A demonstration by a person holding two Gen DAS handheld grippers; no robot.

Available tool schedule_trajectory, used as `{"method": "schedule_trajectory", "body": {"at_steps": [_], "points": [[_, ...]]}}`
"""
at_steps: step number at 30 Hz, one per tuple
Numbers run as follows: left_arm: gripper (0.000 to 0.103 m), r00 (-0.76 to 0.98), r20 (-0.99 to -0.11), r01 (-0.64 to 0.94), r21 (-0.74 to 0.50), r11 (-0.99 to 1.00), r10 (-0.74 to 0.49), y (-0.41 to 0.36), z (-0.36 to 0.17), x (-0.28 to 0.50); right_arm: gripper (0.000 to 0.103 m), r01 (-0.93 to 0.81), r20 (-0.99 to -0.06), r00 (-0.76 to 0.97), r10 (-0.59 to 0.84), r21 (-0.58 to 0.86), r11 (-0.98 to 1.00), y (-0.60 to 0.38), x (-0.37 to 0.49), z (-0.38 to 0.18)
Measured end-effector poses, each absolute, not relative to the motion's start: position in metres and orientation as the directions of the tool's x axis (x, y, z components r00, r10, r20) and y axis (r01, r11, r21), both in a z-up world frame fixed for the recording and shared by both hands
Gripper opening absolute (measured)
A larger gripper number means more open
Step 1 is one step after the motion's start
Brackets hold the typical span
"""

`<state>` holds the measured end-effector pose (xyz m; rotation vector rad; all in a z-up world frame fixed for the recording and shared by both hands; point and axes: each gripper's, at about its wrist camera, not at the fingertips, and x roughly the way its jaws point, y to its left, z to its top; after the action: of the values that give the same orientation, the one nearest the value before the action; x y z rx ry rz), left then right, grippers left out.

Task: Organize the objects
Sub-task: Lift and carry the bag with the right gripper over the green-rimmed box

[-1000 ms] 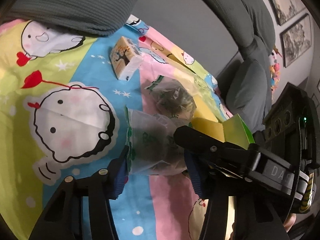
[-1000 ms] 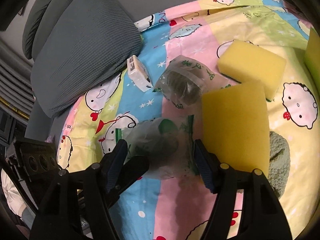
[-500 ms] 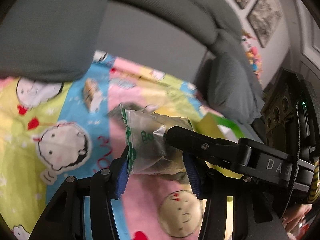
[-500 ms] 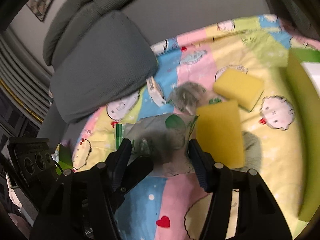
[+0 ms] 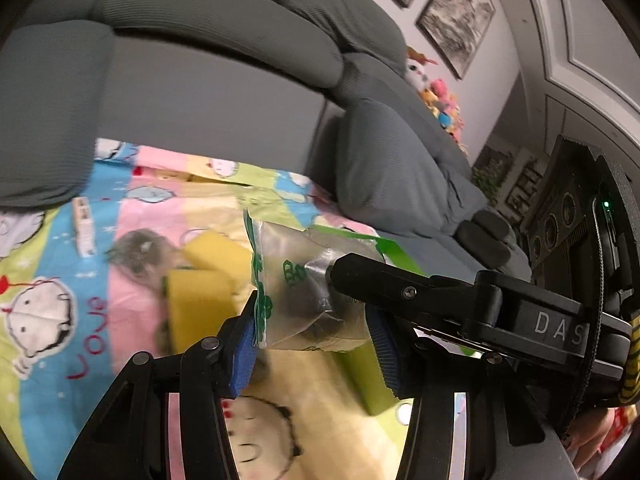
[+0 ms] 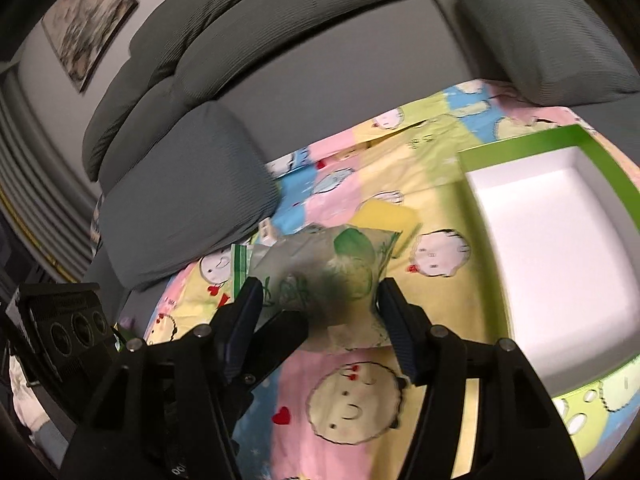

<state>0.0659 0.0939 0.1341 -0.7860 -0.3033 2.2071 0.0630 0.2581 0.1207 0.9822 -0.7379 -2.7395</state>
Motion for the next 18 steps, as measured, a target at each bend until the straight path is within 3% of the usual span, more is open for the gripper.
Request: {"method": "schedule_trajectory", "body": {"at_steps": [18], "points": [[0.052,-0.353,-0.485,-0.733,-0.388,-0.559,0.800,0.232,0.147,0.101,0.060,-0.238,-0.516,-0.846,-0.138,0.596,-0.767,0.390,0.137,0.112]]}}
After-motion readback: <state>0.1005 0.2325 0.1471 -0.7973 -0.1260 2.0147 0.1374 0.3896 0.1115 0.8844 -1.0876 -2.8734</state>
